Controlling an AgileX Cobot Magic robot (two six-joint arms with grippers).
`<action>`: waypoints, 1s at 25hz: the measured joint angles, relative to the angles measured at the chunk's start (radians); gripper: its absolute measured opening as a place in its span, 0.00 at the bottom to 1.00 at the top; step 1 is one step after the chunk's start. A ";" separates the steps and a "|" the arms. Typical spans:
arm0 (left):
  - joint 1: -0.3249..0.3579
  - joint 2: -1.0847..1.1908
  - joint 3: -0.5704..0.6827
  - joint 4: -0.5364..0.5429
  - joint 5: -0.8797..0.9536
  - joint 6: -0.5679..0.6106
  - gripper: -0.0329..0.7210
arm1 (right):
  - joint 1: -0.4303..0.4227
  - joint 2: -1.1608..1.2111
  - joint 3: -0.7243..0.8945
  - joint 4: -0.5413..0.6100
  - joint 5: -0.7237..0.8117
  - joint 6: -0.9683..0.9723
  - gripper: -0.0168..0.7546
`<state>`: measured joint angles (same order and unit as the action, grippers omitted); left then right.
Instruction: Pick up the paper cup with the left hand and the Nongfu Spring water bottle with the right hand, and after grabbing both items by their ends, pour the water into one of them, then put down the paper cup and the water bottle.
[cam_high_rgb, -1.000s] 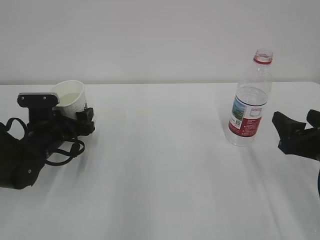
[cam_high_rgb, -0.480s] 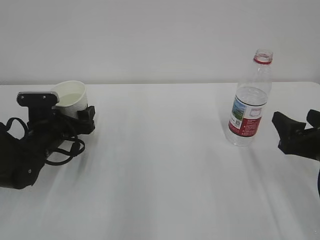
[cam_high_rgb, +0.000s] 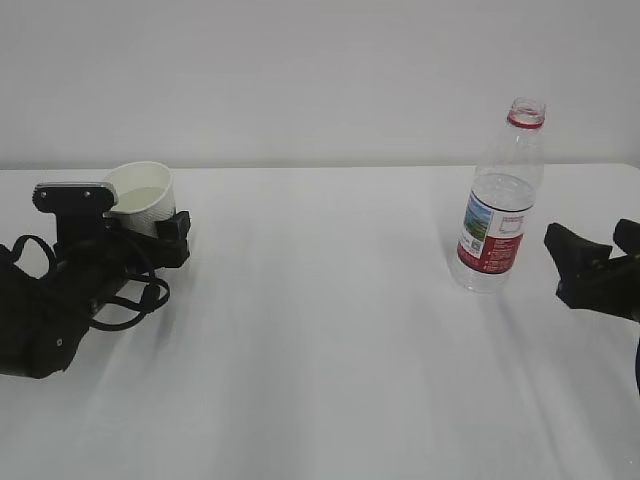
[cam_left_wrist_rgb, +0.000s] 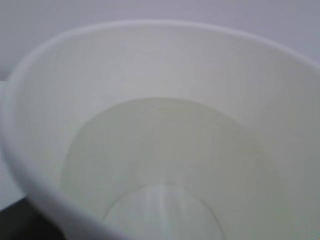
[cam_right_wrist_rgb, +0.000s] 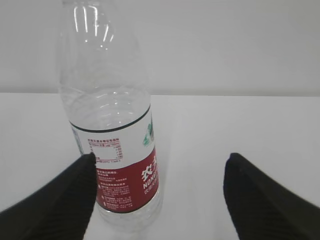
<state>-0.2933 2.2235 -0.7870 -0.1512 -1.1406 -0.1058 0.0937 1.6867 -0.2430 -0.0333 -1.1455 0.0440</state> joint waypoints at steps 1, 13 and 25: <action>0.000 0.000 0.000 0.000 0.000 0.000 0.96 | 0.000 0.000 0.000 0.000 0.000 0.000 0.79; 0.000 0.000 0.050 0.007 -0.002 0.000 0.96 | 0.000 0.000 0.000 0.000 0.000 0.000 0.79; 0.000 -0.021 0.132 0.014 -0.003 -0.018 0.95 | 0.000 0.000 0.000 0.000 0.000 0.000 0.79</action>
<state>-0.2933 2.2022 -0.6547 -0.1367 -1.1437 -0.1239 0.0937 1.6867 -0.2430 -0.0333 -1.1455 0.0440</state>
